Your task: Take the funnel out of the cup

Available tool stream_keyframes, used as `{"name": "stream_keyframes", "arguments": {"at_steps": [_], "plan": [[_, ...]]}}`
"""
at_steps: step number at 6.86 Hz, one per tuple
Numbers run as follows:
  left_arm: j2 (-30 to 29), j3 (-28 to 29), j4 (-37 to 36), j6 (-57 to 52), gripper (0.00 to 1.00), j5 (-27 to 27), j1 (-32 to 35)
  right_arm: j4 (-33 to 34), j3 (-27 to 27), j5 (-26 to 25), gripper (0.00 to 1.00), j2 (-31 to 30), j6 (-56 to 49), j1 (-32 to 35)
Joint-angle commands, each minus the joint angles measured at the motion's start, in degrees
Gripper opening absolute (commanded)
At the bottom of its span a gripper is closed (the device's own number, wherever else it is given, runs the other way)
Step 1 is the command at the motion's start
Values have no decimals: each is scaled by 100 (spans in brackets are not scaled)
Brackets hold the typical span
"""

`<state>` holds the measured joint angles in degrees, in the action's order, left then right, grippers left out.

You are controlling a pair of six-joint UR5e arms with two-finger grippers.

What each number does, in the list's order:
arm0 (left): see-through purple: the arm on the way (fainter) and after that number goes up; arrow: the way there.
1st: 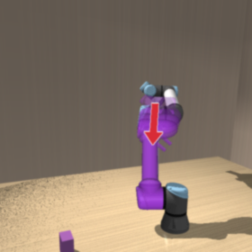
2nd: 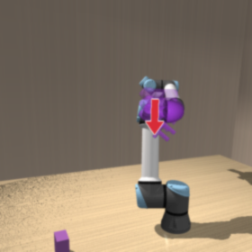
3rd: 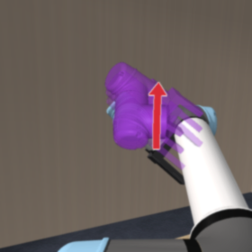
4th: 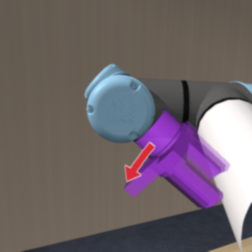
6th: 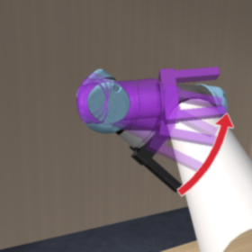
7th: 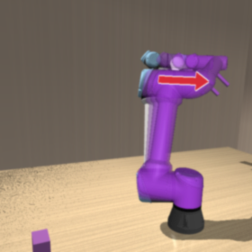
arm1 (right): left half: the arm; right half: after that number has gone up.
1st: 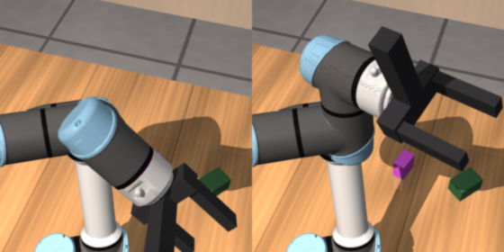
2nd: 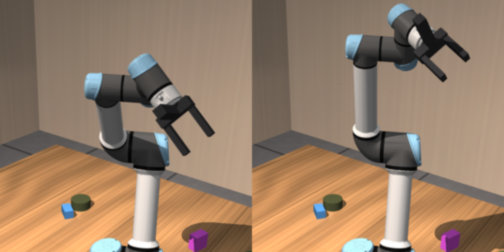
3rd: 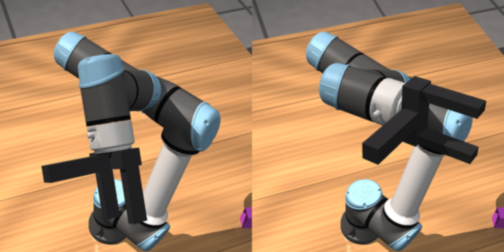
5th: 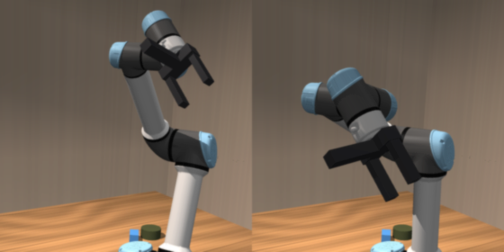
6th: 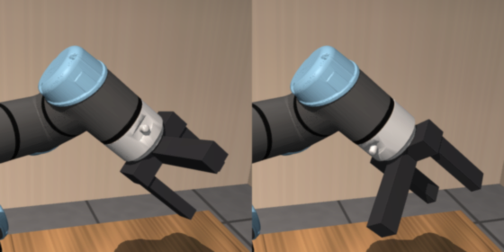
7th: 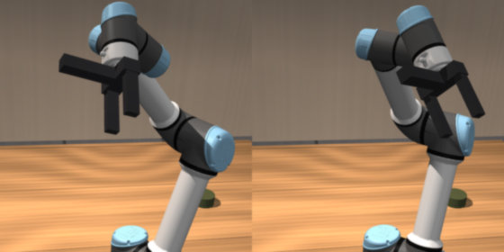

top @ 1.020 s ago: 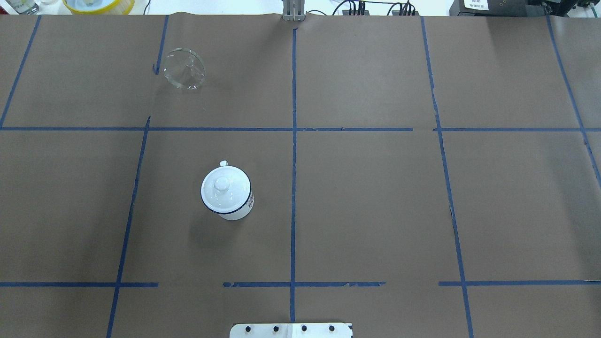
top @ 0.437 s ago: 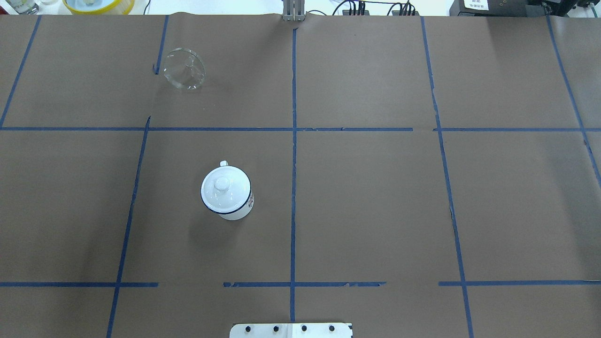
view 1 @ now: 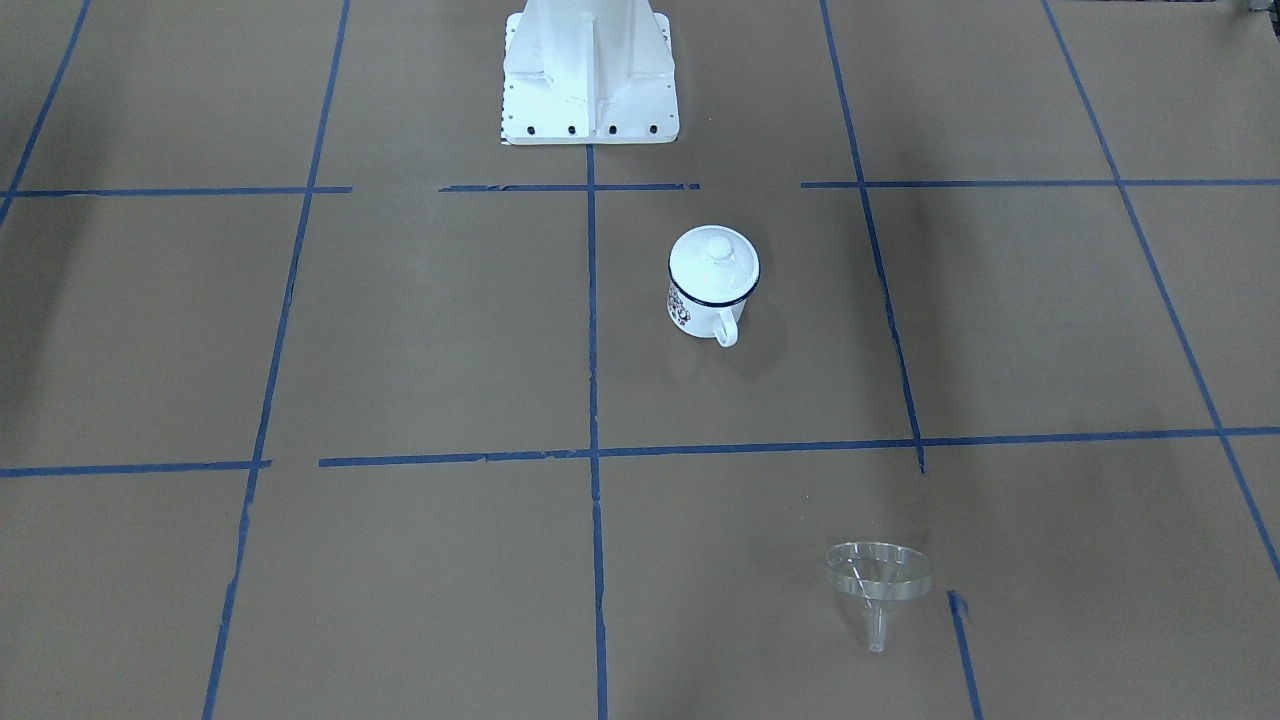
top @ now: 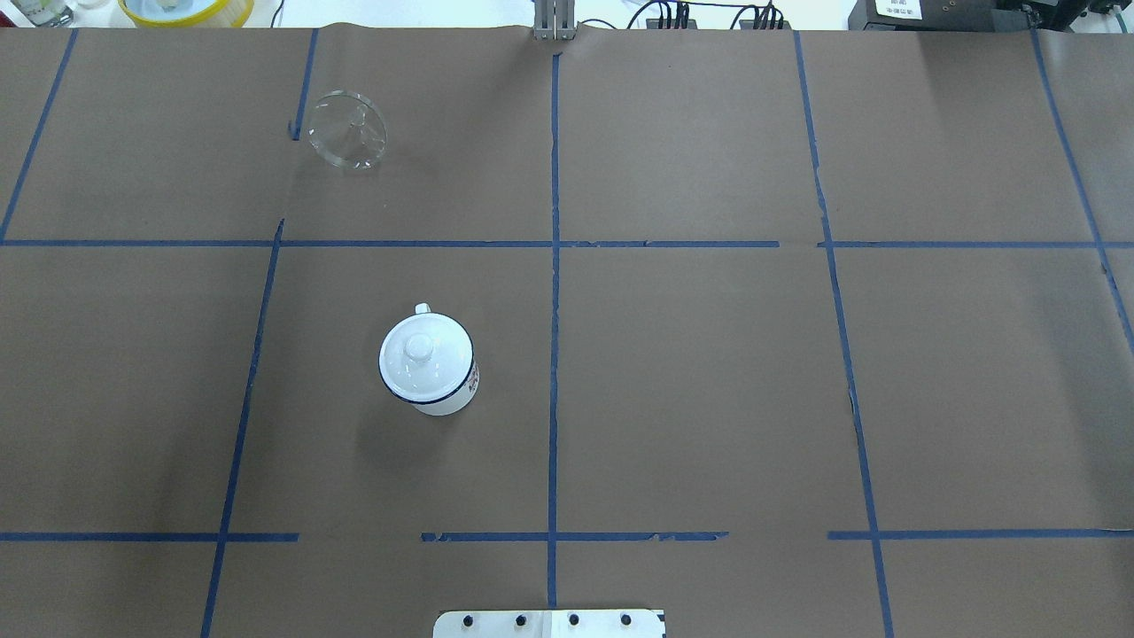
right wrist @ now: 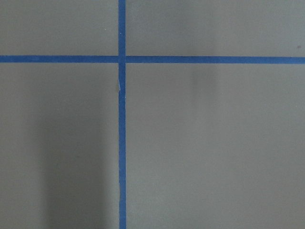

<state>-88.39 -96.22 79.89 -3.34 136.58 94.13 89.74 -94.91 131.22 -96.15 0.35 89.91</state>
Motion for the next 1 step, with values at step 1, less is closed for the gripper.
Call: {"name": "stream_keyframes", "arguments": {"at_steps": [1], "plan": [[6,-2,0,0,100,0,0,0,-1,0,100,0,0,0]]}}
